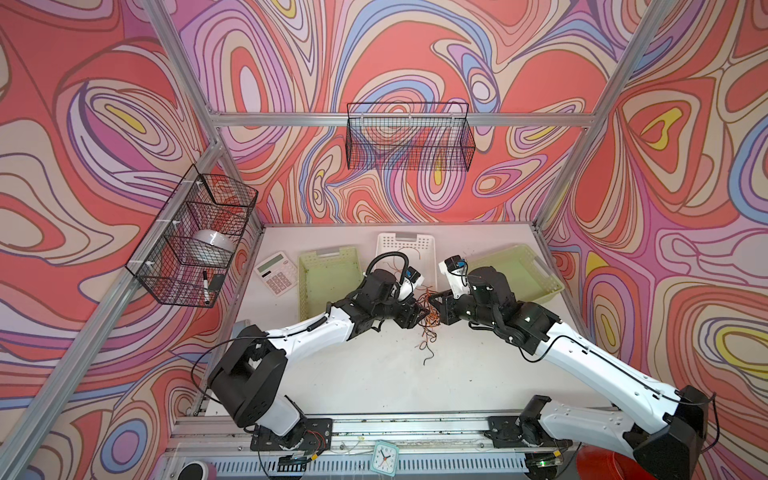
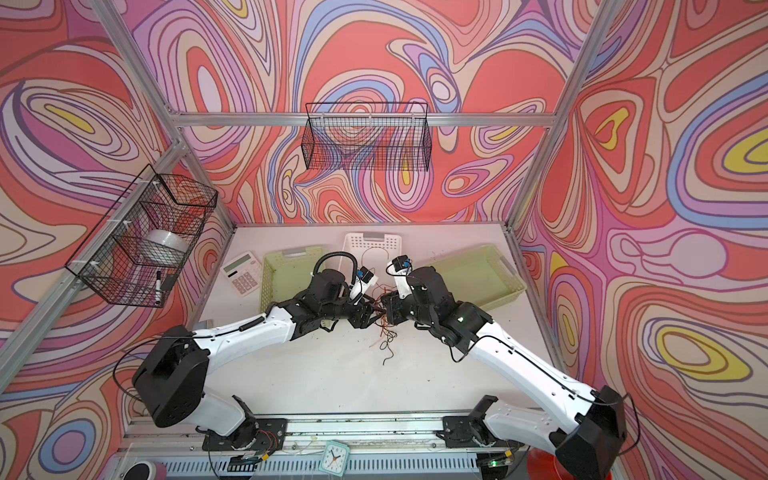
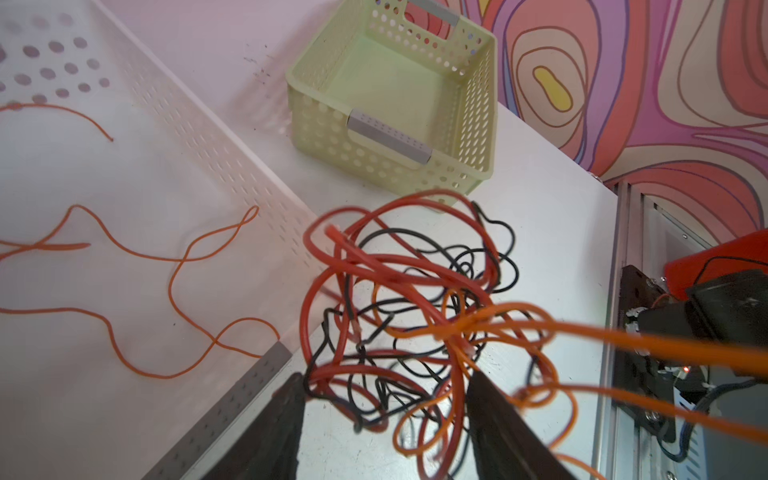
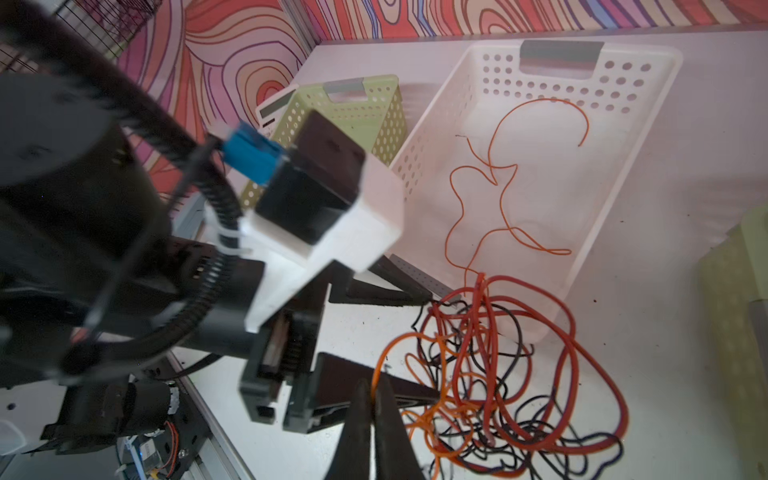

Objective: Untangle the cables
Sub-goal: 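Lift the orange wire up with the right gripper while the left lowers toward it, then grasp the lifted orange wire with the left gripper while the right holds it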

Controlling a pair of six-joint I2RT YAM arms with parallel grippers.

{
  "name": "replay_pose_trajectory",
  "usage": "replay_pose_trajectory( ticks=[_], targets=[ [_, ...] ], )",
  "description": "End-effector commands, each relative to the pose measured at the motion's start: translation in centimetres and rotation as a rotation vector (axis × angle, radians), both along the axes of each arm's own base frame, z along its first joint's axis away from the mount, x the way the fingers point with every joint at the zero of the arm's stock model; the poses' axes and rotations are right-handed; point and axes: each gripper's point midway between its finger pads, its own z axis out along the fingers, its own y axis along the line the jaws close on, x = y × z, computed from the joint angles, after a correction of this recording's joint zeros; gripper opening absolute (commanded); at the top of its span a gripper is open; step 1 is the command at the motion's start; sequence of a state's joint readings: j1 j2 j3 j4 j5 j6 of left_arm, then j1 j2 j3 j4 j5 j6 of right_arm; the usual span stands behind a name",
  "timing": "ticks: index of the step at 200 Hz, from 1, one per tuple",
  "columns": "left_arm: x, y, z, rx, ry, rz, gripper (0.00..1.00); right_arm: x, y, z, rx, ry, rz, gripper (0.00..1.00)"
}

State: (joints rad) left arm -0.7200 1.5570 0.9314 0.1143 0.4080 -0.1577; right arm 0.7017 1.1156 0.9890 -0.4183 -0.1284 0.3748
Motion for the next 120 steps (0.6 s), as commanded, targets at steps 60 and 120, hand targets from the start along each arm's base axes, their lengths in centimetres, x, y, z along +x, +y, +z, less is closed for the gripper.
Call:
replay_pose_trajectory(
  ticks=[60, 120],
  targets=[
    [-1.8, 3.0, -4.6, 0.06, 0.037, 0.07, 0.35, -0.3, -0.9, 5.3, 0.091, -0.133, -0.026, 0.0],
    [-2.9, 3.8, 5.2, -0.098, -0.19, 0.045, 0.75, -0.2, -0.8, 4.8, 0.079, -0.143, 0.0, 0.0]
  ],
)
